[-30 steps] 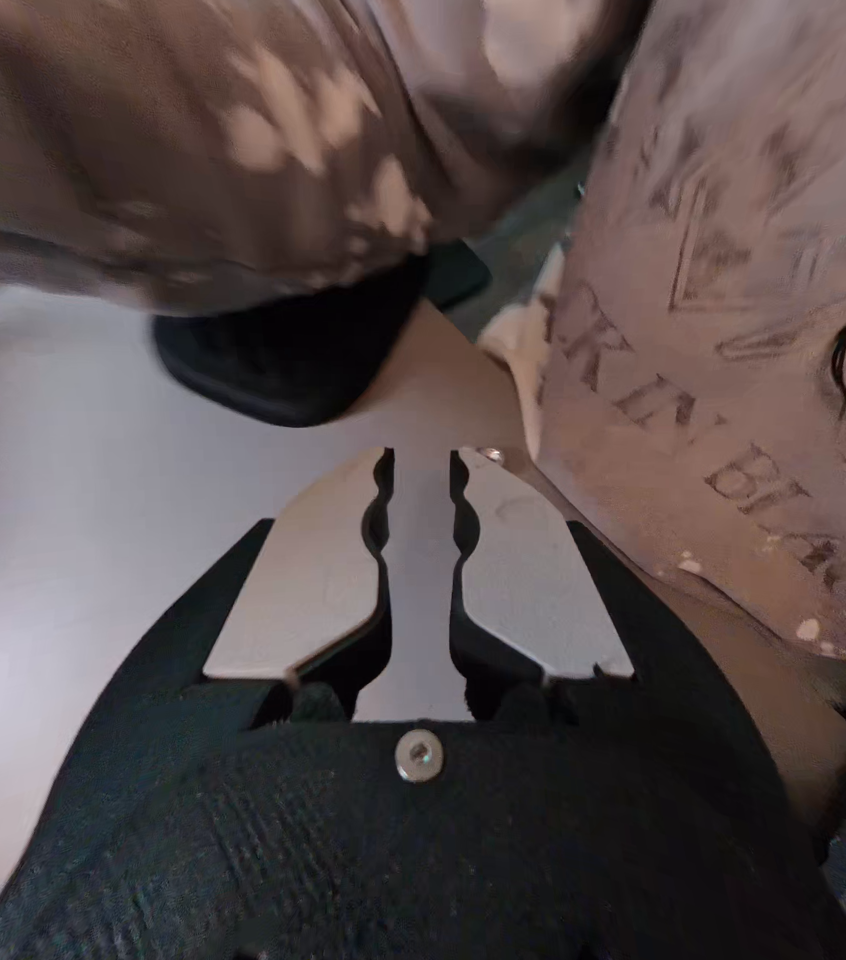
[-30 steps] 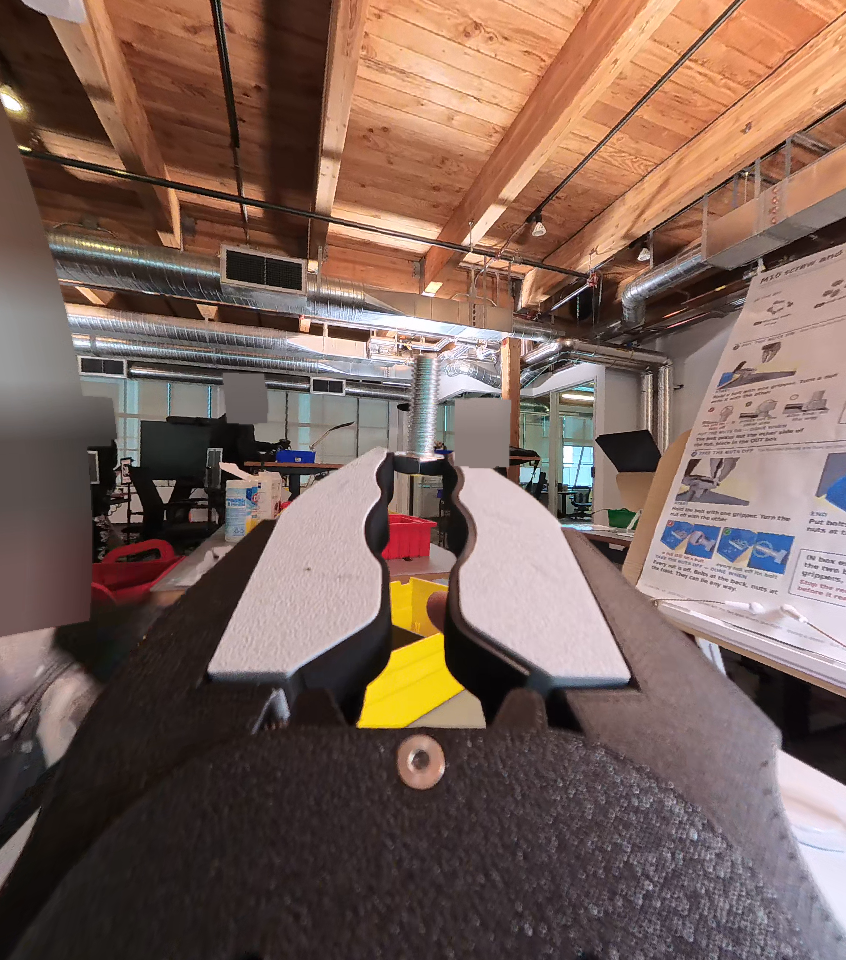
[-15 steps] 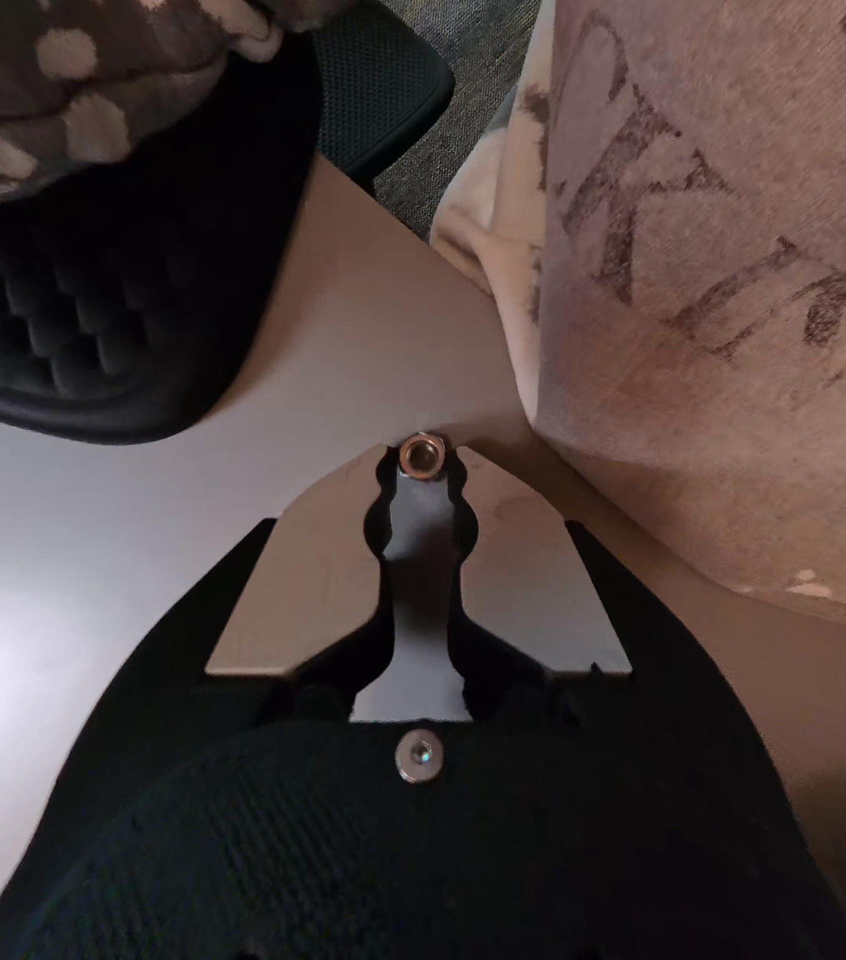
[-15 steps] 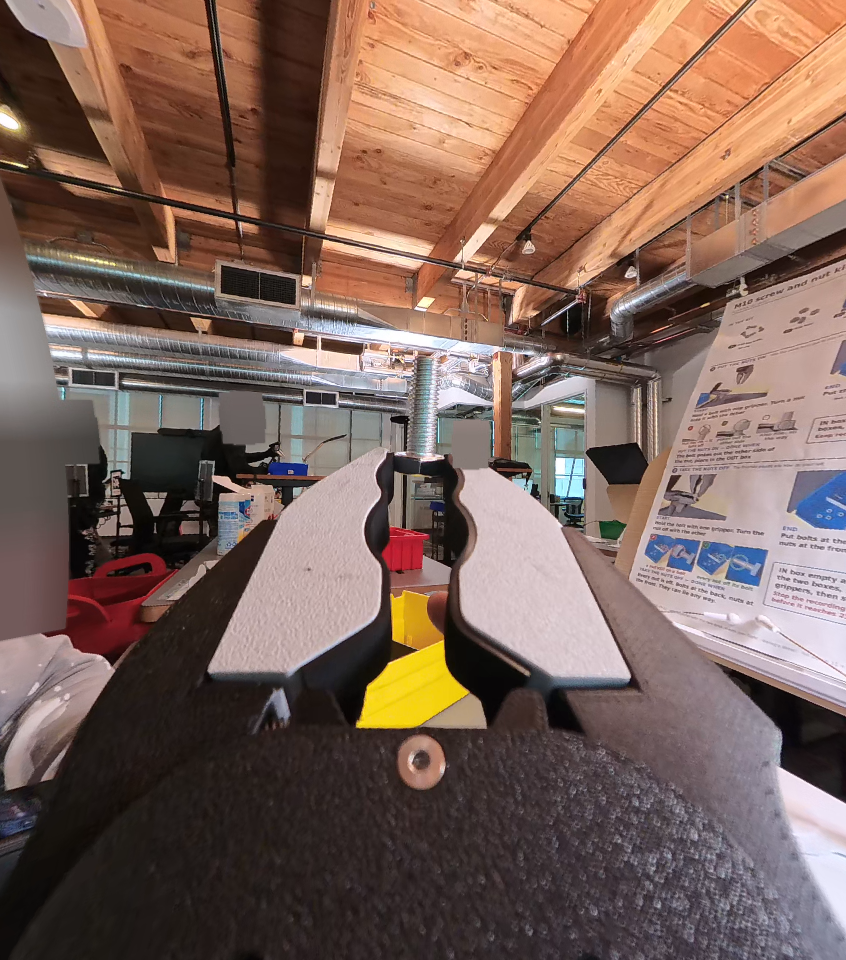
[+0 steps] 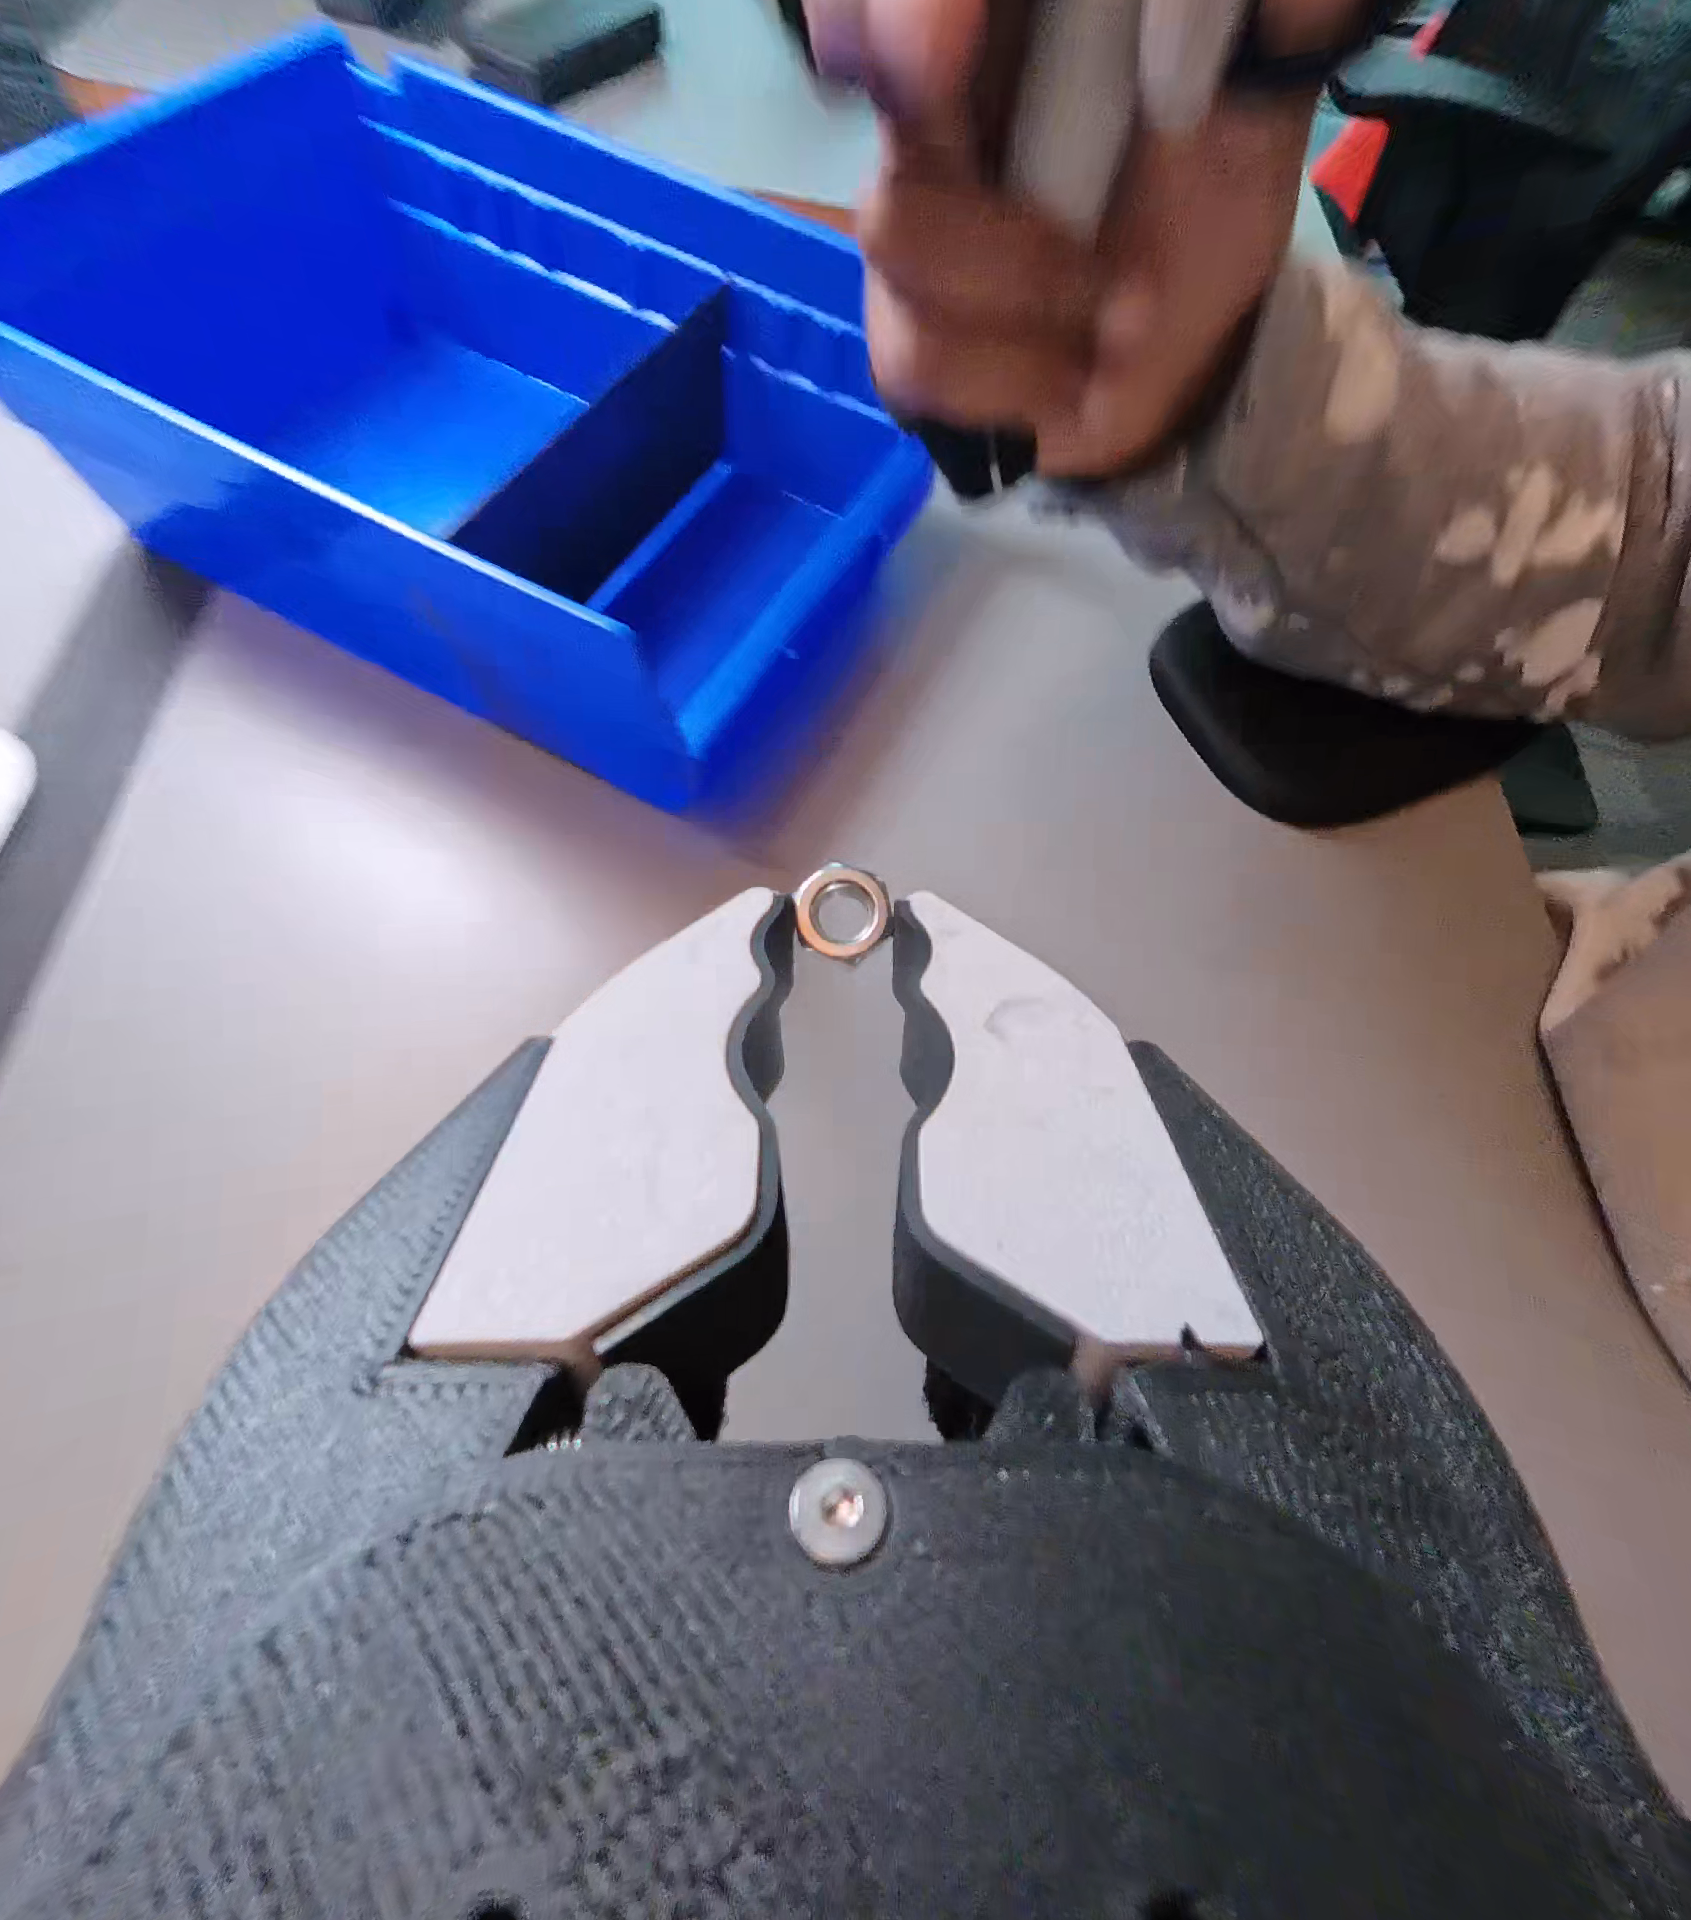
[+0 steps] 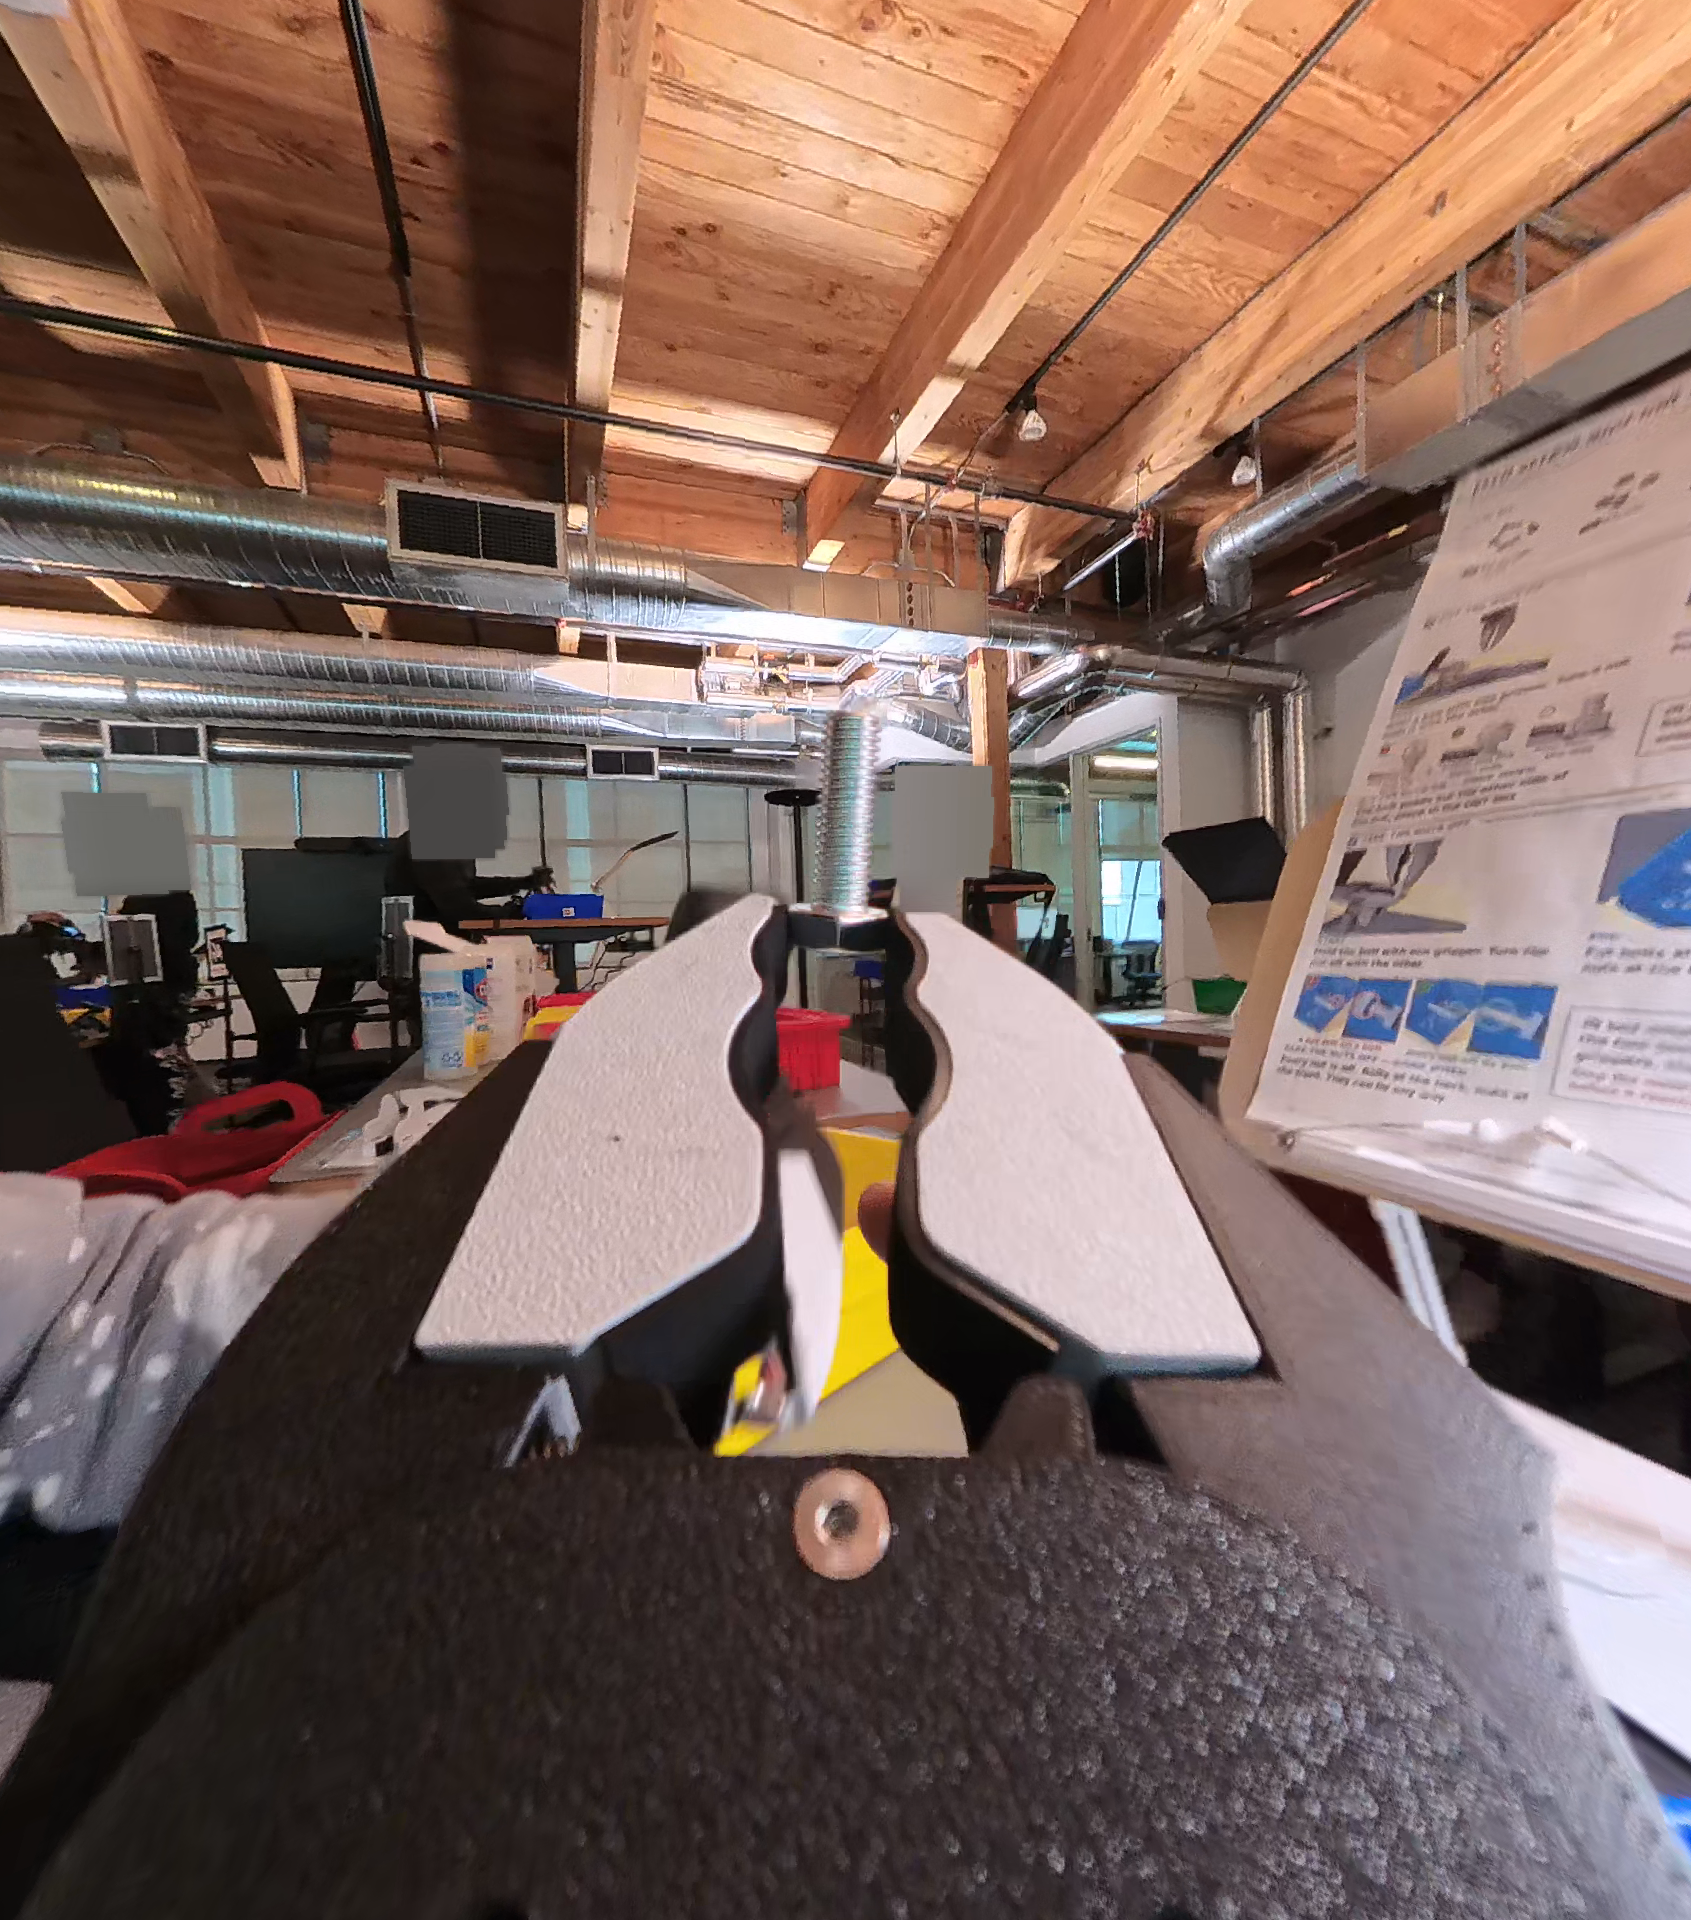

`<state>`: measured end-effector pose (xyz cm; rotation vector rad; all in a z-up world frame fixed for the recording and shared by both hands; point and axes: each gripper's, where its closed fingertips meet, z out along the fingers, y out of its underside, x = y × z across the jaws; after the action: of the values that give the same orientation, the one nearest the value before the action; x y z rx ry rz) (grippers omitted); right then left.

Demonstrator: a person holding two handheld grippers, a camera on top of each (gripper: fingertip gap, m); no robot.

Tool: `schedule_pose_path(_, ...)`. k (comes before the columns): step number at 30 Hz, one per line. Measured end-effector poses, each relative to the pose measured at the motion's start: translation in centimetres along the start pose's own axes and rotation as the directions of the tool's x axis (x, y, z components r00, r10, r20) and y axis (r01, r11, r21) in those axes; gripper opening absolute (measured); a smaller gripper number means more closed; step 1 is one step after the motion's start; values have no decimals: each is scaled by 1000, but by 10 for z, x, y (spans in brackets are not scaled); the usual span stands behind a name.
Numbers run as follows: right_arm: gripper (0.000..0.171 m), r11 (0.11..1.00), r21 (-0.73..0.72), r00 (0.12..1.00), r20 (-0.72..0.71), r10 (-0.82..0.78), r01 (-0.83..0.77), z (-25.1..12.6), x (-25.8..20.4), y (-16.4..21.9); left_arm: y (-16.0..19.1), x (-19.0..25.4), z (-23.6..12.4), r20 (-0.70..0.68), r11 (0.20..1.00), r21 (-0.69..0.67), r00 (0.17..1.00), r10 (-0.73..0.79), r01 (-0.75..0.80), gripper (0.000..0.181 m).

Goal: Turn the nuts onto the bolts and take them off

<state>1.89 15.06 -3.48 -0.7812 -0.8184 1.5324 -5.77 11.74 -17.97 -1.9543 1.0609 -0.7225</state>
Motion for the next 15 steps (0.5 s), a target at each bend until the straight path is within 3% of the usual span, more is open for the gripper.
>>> schedule_pose_path(4, 18, 994, -93, 998, 16, 63, -61, 15, -9, 53, -43, -8, -39, 64, 1000, -1, 998, 19, -19, 19)
schedule_pose_path(8, 18, 981, -162, 993, 46, 112, -103, 28, -28, 97, -80, 9, -54, 26, 998, 10, 998, 58, -58, 19)
schedule_pose_path(15, 18, 978, -174, 989, 68, 132, -119, 36, -46, 112, -88, 30, -47, -19, 995, -26, 995, 93, -93, 19)
